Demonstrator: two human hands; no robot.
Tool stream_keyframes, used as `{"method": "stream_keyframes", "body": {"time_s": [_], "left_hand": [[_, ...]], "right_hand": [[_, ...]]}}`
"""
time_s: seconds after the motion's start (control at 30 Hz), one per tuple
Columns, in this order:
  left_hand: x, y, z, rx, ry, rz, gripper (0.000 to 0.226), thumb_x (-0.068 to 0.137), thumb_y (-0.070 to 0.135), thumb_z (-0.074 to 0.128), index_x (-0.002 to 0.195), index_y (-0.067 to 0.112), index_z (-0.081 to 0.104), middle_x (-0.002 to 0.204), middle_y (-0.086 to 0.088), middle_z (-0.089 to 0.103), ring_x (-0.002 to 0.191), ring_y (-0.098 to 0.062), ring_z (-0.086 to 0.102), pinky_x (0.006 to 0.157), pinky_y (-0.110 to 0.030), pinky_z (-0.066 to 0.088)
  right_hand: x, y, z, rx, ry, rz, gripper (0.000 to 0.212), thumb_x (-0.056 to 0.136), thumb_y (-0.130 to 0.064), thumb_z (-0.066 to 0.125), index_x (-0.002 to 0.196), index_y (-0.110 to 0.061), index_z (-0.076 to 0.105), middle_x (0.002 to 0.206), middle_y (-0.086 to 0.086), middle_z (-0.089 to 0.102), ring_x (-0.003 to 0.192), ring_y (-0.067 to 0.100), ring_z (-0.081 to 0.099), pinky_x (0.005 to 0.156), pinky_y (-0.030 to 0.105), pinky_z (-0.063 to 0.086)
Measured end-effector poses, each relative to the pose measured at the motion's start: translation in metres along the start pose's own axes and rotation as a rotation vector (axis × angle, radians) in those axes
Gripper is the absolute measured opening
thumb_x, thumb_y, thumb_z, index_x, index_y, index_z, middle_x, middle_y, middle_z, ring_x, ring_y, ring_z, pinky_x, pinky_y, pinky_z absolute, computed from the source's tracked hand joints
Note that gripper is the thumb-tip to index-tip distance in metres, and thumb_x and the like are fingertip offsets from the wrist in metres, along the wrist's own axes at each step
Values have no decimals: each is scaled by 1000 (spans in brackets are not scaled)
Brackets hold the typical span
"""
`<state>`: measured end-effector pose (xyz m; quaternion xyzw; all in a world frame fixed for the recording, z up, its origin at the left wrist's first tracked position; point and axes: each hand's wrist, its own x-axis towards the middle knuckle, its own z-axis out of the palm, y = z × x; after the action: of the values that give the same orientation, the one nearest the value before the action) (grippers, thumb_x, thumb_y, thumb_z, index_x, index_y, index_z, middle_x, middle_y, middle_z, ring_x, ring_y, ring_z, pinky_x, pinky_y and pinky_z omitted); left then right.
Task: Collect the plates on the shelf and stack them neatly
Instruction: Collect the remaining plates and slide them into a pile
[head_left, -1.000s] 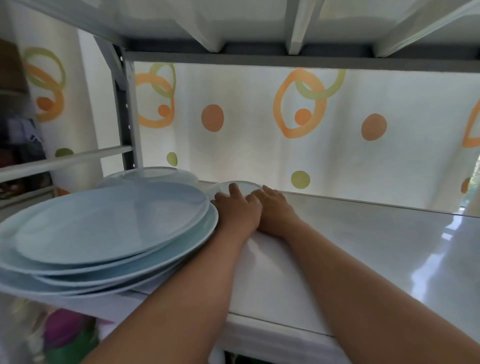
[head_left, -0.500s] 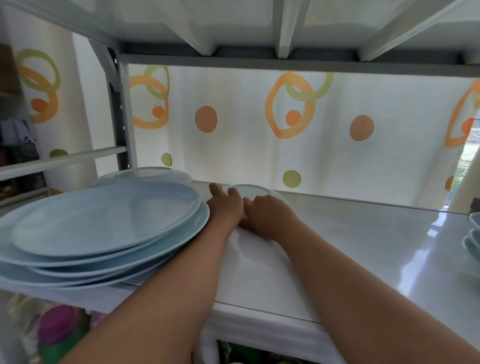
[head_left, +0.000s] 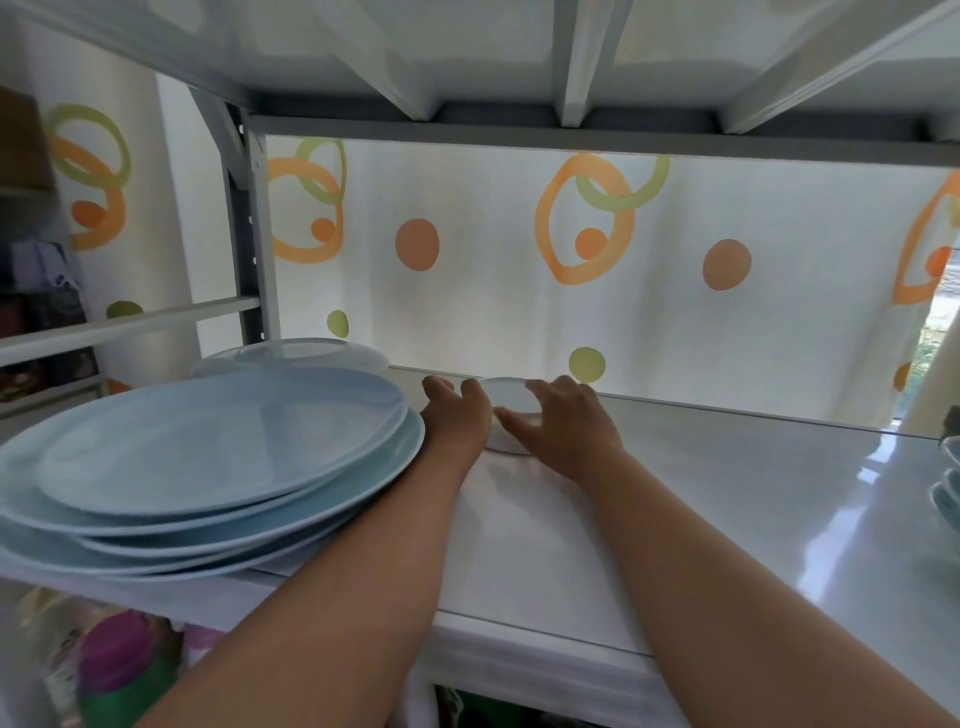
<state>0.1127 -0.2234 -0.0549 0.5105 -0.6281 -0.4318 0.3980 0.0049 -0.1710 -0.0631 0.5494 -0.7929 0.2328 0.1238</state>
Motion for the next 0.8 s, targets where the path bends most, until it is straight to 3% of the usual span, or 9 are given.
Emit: {"method": "stream_keyframes", "body": {"time_s": [0.1, 0.37, 0.5, 0.6, 0.7, 0.8], "left_hand": [[0, 4, -1, -166, 0, -49, 16, 96, 26, 33, 104, 12, 34, 108, -11, 49, 94, -27, 45, 83, -30, 30], [-2, 9, 1, -519, 36, -37, 15, 93, 23, 43, 106, 18, 36, 90, 0, 46, 79, -15, 44, 79, -31, 33], [-10, 14, 5, -578, 5, 86, 13, 95, 19, 40, 108, 22, 39, 104, -3, 48, 78, -10, 46, 74, -30, 36], [-15, 17, 7, -575, -15, 178, 19, 96, 18, 39, 115, 21, 42, 116, -3, 49, 93, -15, 46, 82, -27, 33], [-18, 16, 9, -530, -54, 249, 29, 97, 21, 39, 126, 22, 41, 133, -6, 48, 106, -16, 45, 86, -26, 31], [-18, 12, 13, -472, -63, 309, 34, 96, 19, 43, 128, 27, 40, 141, -5, 46, 118, -15, 45, 93, -27, 32]], "right_hand": [[-2, 9, -2, 38, -224, -5, 78, 70, -70, 56, 129, -19, 50, 131, 8, 49, 124, 24, 44, 106, 36, 37], [-5, 7, -6, 81, -136, 5, 84, 64, -62, 69, 131, -18, 47, 132, 7, 52, 122, 24, 48, 101, 33, 40], [-4, 11, -11, 68, 27, 0, 46, 78, -34, 63, 119, -13, 56, 114, 14, 60, 106, 33, 57, 86, 34, 45], [-3, 14, -15, 37, 210, 7, 26, 86, -22, 53, 107, -8, 59, 102, 17, 64, 93, 39, 61, 72, 35, 47], [-1, 15, -17, 20, 368, -5, 18, 90, -9, 43, 101, -5, 57, 95, 19, 64, 84, 41, 62, 64, 36, 44], [-1, 14, -26, 124, 522, 63, 20, 94, -11, 39, 101, -5, 56, 87, 19, 65, 78, 40, 61, 63, 35, 41]]}}
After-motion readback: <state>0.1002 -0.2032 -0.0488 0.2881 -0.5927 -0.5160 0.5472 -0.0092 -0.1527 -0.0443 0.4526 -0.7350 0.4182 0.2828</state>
